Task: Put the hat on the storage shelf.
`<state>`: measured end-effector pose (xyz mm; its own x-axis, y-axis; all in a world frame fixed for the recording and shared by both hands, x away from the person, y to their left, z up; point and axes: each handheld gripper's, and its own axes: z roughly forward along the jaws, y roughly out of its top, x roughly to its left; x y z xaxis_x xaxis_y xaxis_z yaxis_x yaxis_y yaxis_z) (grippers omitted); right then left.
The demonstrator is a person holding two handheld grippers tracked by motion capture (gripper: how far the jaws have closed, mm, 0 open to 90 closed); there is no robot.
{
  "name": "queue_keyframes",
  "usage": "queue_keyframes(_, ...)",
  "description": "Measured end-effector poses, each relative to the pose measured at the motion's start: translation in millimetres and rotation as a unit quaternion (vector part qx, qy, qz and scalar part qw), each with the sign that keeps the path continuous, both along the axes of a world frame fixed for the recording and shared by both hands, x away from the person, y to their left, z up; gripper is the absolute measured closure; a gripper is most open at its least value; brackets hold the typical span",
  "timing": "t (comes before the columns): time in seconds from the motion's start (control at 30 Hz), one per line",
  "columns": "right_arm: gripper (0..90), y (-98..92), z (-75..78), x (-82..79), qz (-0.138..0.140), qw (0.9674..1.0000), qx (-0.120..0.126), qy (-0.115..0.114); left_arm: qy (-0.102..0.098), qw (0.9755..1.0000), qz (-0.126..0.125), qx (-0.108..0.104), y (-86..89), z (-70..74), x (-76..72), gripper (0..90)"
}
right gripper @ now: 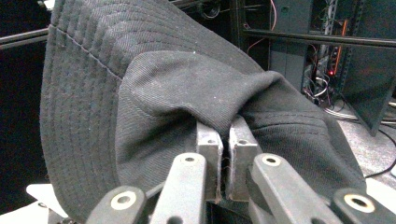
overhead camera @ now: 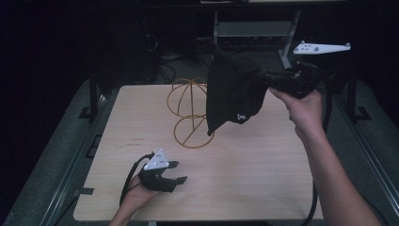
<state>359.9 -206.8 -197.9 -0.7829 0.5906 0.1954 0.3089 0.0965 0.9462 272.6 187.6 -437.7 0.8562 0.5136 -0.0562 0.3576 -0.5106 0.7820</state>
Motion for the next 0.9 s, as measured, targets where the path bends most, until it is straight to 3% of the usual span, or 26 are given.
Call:
queue_keyframes(0.43,85.8,45.0,20.0,33.8,0.009,0.9994,-0.026,0.022,-0.003,1.0,0.001,-0.003,1.7,-0.7,1.4,32.0)
queue_keyframes(0.9,85.4,100.7,14.7,68.3,0.026,0.9958,-0.07,0.053,-0.001,1.0,0.001,-0.006,3.2,-1.5,3.1,30.6)
